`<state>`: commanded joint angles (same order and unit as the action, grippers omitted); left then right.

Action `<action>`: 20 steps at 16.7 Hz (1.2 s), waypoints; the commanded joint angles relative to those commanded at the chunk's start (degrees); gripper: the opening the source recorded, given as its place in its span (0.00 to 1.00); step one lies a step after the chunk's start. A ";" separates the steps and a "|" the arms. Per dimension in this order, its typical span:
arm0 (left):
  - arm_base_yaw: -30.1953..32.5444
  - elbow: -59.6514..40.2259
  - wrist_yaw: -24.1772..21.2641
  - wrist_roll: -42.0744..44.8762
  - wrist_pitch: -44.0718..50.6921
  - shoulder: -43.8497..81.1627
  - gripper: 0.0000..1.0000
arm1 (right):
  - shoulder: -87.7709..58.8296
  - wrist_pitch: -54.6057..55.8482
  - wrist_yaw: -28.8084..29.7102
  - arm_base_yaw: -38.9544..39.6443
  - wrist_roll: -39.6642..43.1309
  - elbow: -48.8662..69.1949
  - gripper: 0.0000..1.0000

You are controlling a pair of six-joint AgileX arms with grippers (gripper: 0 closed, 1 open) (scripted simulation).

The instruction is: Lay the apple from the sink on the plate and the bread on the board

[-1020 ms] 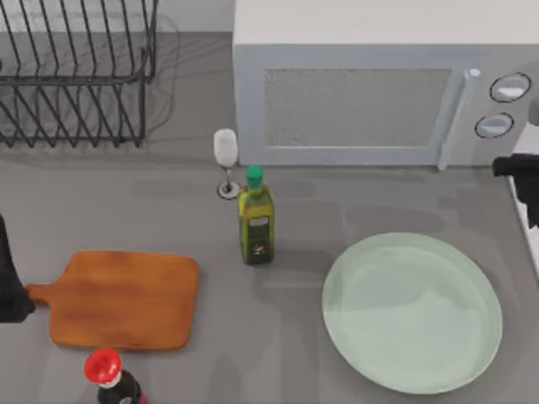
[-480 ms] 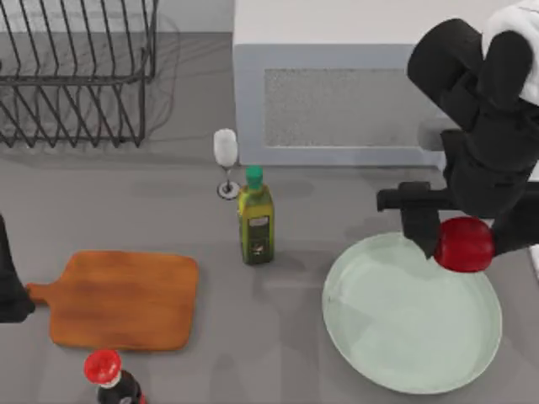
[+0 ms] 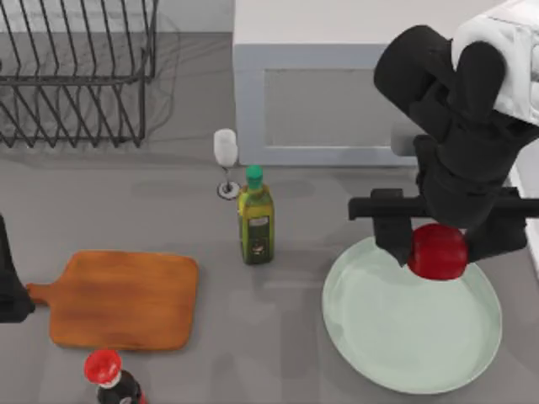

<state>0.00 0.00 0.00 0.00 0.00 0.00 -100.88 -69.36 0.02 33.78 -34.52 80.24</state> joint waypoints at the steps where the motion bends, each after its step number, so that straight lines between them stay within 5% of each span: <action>1: 0.00 0.00 0.00 0.00 0.00 0.00 1.00 | 0.00 0.00 0.00 0.00 0.00 0.00 0.00; 14: 0.00 0.00 0.00 0.00 0.00 0.00 1.00 | 0.00 0.00 0.00 0.00 0.00 0.00 0.98; 20: 0.00 0.00 0.00 0.00 0.00 0.00 1.00 | 0.00 0.00 0.00 0.00 0.00 0.00 1.00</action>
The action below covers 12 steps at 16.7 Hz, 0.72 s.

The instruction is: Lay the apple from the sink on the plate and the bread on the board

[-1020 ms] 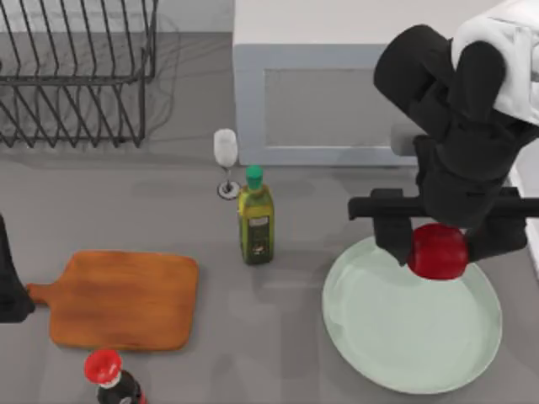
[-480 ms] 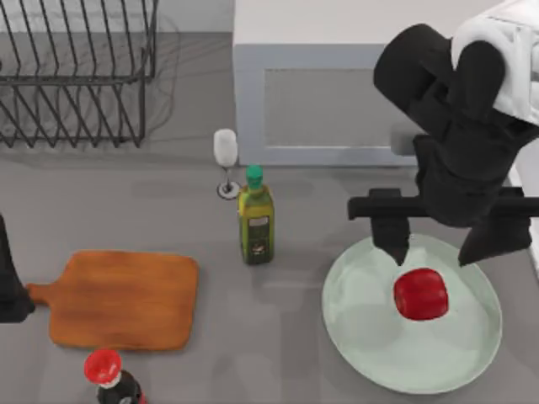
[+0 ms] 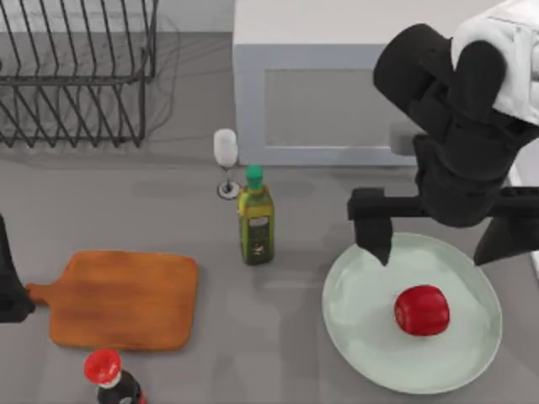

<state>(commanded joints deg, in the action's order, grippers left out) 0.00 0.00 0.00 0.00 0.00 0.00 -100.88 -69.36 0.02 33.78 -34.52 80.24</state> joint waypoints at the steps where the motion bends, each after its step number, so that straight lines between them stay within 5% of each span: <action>1: 0.00 0.00 0.00 0.00 0.00 0.00 1.00 | 0.00 0.00 0.00 0.00 0.00 0.00 1.00; 12: 0.00 0.00 0.00 0.00 0.00 0.00 1.00 | 18.70 12.92 0.00 -6.37 6.44 -15.00 1.00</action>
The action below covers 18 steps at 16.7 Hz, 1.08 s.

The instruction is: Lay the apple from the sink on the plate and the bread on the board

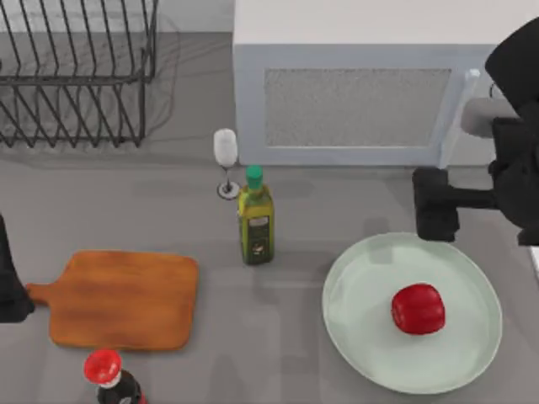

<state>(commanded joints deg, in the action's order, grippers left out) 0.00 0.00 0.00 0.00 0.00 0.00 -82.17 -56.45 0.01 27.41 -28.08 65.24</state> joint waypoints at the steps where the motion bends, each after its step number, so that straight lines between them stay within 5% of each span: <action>1: 0.00 0.00 0.00 0.00 0.00 0.00 1.00 | 4.22 2.84 0.00 -1.37 1.40 -3.33 1.00; 12: 0.00 0.00 0.00 0.00 0.00 0.00 1.00 | 63.06 41.16 -0.01 -19.86 20.35 -48.36 1.00; 18: 0.00 0.00 0.00 0.00 0.00 0.00 1.00 | 80.94 55.38 -0.02 -26.85 27.50 -64.17 1.00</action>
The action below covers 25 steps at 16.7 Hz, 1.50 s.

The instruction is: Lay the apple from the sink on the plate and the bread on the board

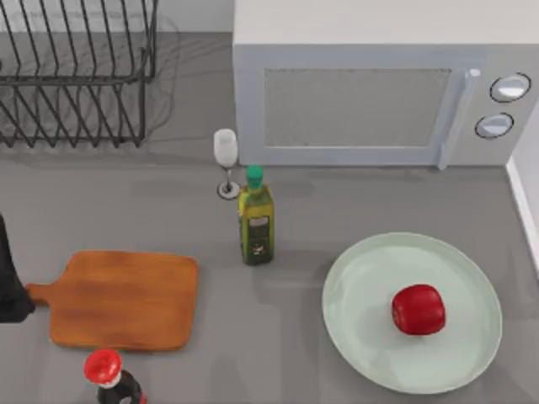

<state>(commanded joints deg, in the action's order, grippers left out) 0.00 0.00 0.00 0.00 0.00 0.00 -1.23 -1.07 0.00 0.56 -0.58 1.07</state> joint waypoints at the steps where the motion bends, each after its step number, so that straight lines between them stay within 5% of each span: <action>1: 0.00 0.00 0.00 0.00 0.00 0.00 1.00 | 0.91 0.79 0.00 -0.42 0.43 -0.79 1.00; 12: -1.43 -7.89 0.04 2.15 5.82 8.99 1.00 | 1.23 1.07 0.00 -0.57 0.58 -1.07 1.00; 25: -10.02 -56.79 0.03 15.49 41.75 78.92 1.00 | 1.23 1.07 0.00 -0.57 0.58 -1.07 1.00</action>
<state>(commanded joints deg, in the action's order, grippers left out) -10.02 -56.79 0.03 15.49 41.75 78.92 0.00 0.00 -0.01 0.00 0.00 0.00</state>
